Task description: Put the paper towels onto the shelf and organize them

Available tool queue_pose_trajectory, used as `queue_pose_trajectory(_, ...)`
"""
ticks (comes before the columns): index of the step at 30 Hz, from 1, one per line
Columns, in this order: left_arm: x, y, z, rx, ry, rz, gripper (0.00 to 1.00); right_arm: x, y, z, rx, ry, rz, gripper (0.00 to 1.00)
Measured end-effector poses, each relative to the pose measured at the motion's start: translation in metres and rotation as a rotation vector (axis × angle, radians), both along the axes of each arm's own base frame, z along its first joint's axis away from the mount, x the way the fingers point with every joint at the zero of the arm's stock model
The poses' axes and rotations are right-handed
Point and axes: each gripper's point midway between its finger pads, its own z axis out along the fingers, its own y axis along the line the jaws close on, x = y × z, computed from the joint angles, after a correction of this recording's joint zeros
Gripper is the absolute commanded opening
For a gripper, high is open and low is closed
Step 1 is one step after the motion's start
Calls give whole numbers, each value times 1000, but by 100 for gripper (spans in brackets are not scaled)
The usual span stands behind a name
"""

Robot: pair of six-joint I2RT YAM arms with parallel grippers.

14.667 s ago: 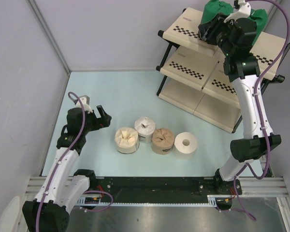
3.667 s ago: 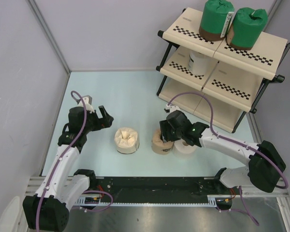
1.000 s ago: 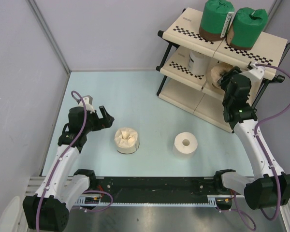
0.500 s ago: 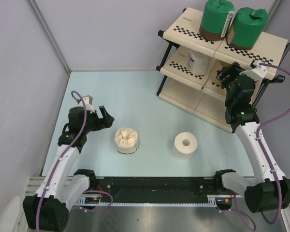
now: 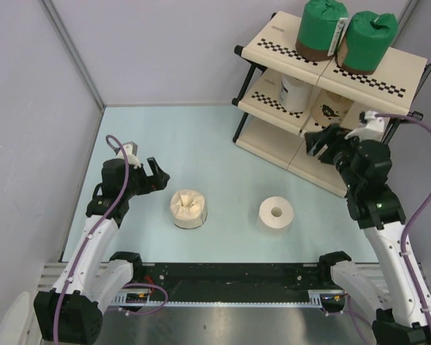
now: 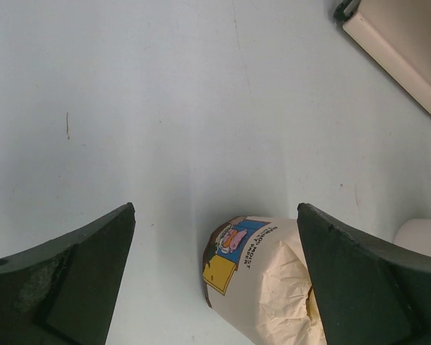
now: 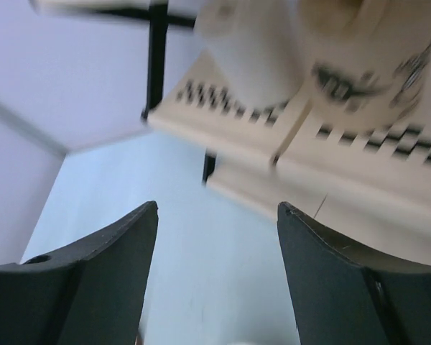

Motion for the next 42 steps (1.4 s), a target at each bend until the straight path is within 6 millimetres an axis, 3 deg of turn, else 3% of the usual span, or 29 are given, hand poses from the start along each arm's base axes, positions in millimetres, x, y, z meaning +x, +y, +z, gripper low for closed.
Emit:
queue_pose_trajectory(3, 0, 0, 0, 0, 0, 0, 100, -23, 25, -44, -25, 153, 101, 77)
queue_pose_trajectory(8, 0, -1, 0, -1, 0, -3, 100, -67, 55, -147, -56, 511, 207, 85)
queue_pose_trajectory(9, 0, -1, 0, -2, 0, -3, 100, -77, 57, -168, -55, 583, 210, 88)
queue_pose_trajectory(13, 0, -1, 0, -2, 0, -3, 100, -113, 51, -220, -34, 746, 175, 88)
queue_pose_trajectory(16, 0, -1, 0, -1, 0, -3, 100, -121, 44, -229, -11, 770, 136, 87)
queue_pose_trajectory(29, 0, -1, 0, -2, 0, -3, 100, -121, 48, -255, -6, 866, 101, 79)
queue_pose_trajectory(42, 0, 0, 0, -1, 0, -3, 100, -123, 54, -267, -23, 887, 109, 73)
